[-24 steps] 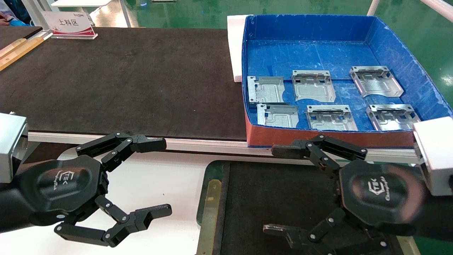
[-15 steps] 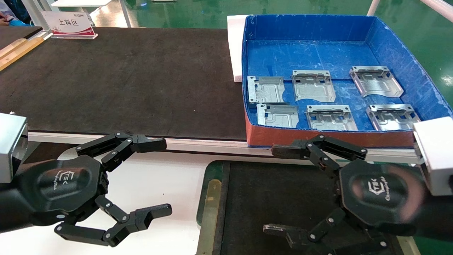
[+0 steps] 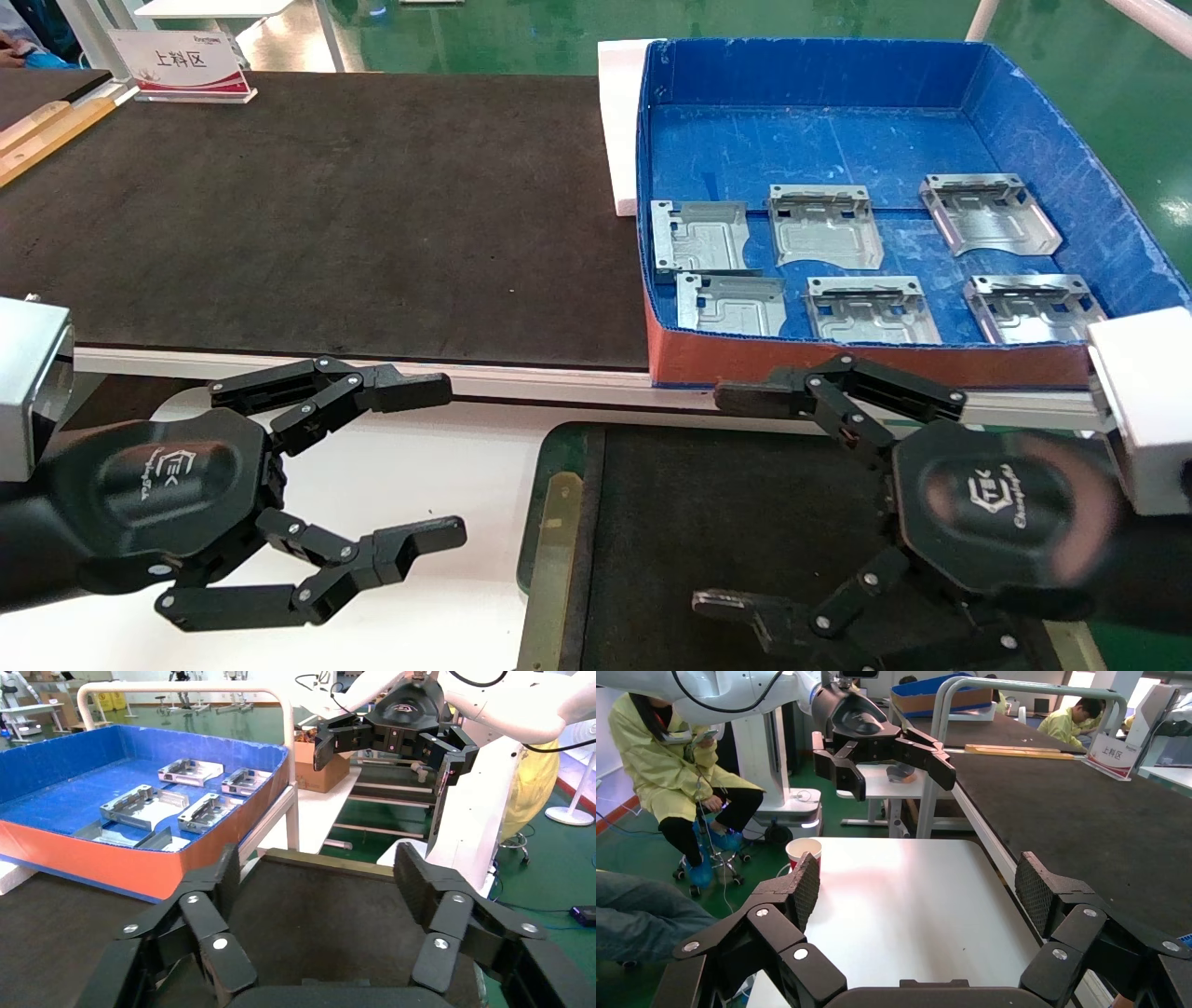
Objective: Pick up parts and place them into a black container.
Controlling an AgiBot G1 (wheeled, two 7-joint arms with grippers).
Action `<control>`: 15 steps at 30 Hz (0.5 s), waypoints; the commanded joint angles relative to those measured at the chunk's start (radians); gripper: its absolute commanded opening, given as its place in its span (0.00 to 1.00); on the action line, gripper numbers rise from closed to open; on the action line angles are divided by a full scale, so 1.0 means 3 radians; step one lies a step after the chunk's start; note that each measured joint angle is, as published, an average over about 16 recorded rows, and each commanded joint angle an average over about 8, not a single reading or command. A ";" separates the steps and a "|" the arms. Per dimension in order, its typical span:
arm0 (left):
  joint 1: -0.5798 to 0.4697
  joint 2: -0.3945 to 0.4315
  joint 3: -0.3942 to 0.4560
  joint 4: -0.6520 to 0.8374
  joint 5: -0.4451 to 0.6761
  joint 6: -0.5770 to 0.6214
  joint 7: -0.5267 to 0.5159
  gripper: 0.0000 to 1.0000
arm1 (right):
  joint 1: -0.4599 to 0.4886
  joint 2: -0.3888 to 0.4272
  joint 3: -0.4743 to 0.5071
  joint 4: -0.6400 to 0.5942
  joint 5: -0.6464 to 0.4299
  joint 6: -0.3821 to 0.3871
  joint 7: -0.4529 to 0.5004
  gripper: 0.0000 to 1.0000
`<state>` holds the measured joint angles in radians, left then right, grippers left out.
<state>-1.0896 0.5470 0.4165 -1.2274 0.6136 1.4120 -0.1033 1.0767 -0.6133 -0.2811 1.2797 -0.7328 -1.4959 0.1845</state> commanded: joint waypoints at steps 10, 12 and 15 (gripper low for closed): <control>0.0000 0.0000 0.0000 0.0000 0.0000 0.0000 0.0000 0.00 | 0.0000 0.0000 0.0000 0.0000 0.0000 0.0000 0.0000 1.00; 0.0000 0.0000 0.0000 0.0000 0.0000 0.0000 0.0000 0.00 | 0.0000 0.0000 0.0000 0.0000 0.0000 0.0000 0.0000 1.00; 0.0000 0.0000 0.0000 0.0000 0.0000 0.0000 0.0000 0.00 | 0.0000 0.0000 0.0000 0.0000 0.0000 0.0000 0.0000 1.00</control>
<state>-1.0896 0.5470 0.4165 -1.2274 0.6136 1.4120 -0.1033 1.0767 -0.6133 -0.2811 1.2797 -0.7328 -1.4959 0.1845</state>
